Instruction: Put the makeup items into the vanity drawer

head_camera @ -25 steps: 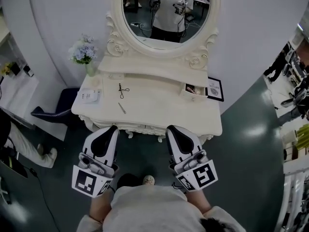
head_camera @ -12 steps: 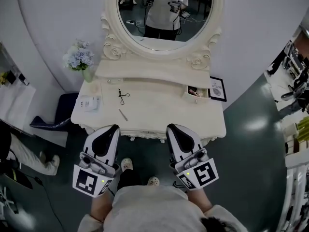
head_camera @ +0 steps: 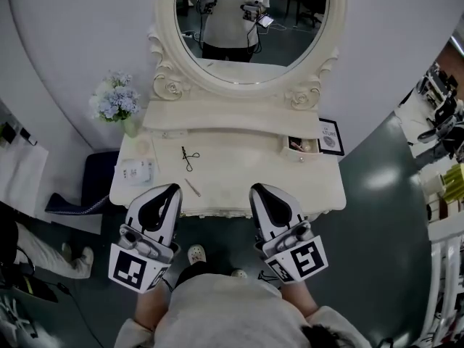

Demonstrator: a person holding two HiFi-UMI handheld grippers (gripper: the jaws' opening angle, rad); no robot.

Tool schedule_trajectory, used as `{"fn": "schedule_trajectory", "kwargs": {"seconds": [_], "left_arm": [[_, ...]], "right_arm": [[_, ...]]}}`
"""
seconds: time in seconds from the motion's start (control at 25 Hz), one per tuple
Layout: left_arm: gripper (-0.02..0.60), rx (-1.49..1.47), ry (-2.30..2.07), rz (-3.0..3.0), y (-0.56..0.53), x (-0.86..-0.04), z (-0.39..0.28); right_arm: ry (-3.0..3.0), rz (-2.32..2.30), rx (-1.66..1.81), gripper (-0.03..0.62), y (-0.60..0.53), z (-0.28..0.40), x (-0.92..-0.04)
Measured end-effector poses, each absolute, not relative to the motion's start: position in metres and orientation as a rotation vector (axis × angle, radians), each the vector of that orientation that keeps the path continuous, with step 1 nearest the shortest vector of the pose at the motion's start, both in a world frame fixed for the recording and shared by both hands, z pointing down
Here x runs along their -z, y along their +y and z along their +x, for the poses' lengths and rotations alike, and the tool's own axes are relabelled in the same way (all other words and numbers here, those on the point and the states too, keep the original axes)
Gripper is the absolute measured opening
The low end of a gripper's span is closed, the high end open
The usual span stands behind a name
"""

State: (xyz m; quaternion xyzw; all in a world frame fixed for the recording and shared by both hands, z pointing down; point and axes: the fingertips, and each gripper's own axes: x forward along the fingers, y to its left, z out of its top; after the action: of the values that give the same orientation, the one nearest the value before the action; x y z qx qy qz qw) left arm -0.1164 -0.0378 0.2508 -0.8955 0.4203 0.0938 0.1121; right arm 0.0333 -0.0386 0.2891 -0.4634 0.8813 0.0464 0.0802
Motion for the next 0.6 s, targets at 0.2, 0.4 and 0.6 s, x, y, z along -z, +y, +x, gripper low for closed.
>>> {"fn": "schedule_trajectory", "kwargs": {"seconds": [0.2, 0.4, 0.6], "left_arm": [[0.014, -0.272, 1.208, -2.643, -0.058, -0.252, -0.133], [0.014, -0.277, 1.192, -2.656, -0.076, -0.254, -0.152], [0.014, -0.278, 1.170, -2.666, -0.090, -0.256, -0.166]], "right_arm": [[2.620, -1.412, -0.134, 0.026, -0.058, 0.017, -0.290], [2.614, -1.435, -0.129, 0.026, -0.074, -0.002, -0.295], [2.610, -1.454, -0.123, 0.026, -0.087, -0.018, -0.298]]}}
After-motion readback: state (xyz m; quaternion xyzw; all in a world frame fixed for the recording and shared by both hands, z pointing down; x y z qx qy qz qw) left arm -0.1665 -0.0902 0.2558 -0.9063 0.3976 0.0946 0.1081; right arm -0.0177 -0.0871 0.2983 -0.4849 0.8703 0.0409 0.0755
